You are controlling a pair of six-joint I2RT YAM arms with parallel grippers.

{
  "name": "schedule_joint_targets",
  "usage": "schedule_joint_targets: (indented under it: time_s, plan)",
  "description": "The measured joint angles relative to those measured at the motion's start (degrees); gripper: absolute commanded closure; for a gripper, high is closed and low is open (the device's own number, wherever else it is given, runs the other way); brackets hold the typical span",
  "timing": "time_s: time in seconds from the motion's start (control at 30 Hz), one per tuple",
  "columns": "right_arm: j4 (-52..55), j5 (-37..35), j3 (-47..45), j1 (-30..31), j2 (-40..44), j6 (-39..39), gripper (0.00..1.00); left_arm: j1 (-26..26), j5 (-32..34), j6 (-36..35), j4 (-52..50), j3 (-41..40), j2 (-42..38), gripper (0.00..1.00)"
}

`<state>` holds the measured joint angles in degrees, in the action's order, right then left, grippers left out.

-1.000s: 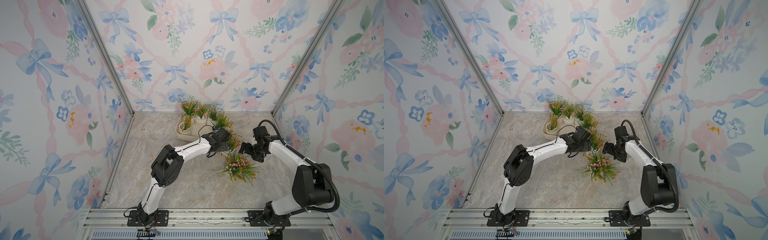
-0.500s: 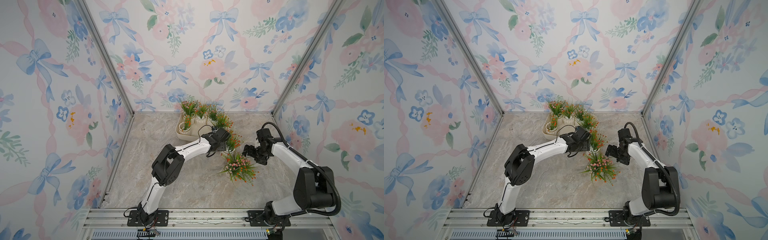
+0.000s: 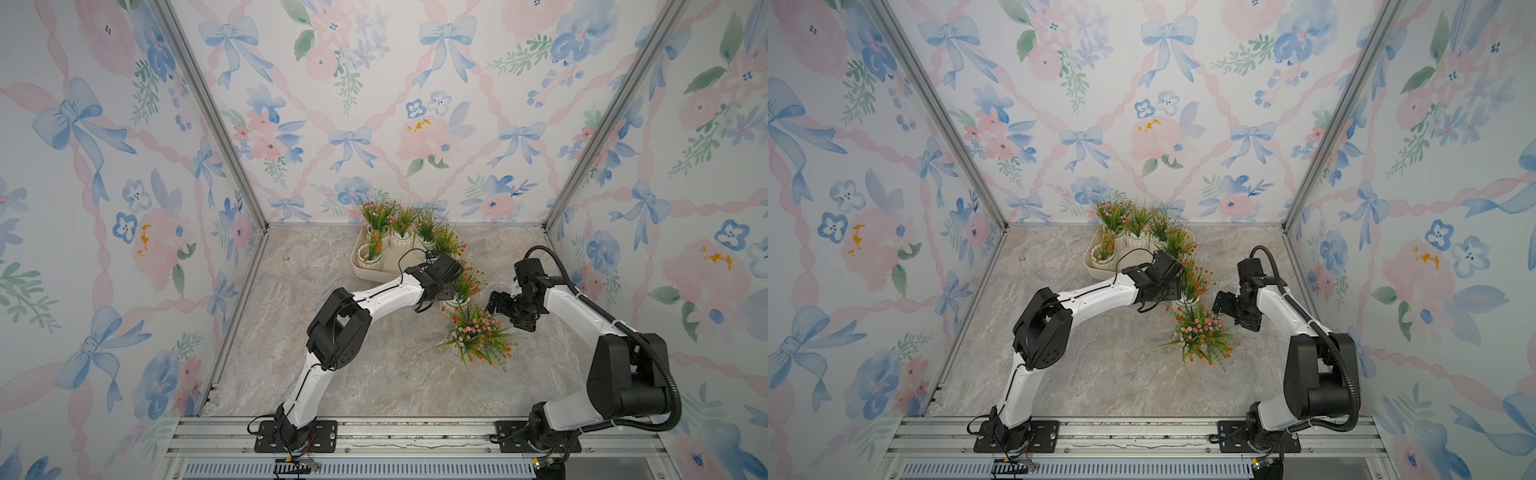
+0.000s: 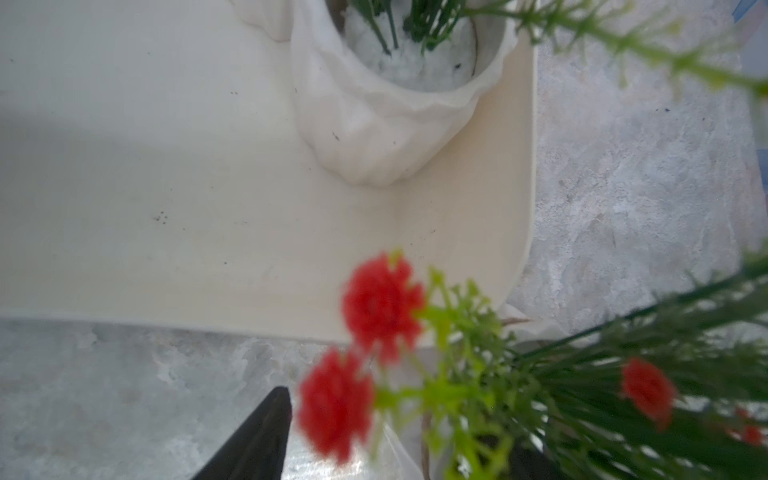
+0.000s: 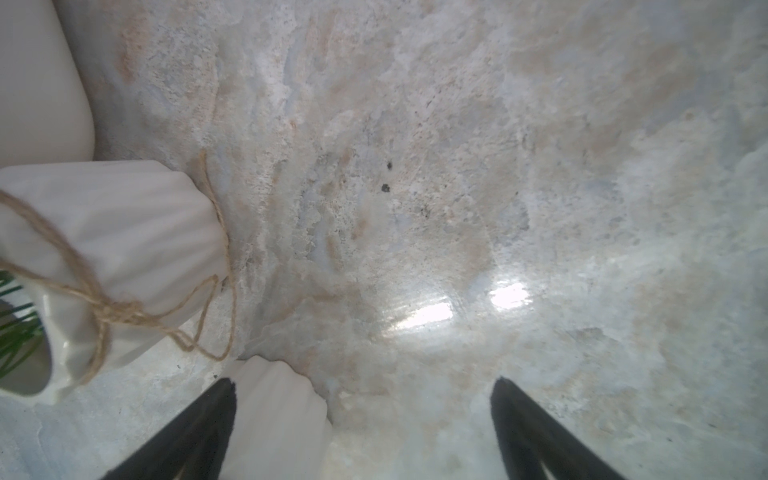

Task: Put the potted gypsophila into the storage box
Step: Pick up the baby's breath potted plant from the center of the board.

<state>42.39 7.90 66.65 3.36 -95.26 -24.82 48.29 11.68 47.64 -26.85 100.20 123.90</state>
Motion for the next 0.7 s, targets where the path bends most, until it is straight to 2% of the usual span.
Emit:
schedule_joint_targets:
  time_s: [0.2,0.4,0.7]
  plan:
    - [-0.1,0.1,-0.1,0.0,0.0,0.0,0.03,0.0,-0.2,0.0,0.0,0.5,0.6,0.4]
    - [-0.6,0.5,-0.8,0.0,0.0,0.0,0.03,0.1,-0.4,-0.2,0.1,0.5,0.6,0.6]
    - [-1.1,0.7,-0.8,0.0,0.0,0.0,0.03,0.5,-0.7,-0.6,0.5,0.2,0.6,0.76]
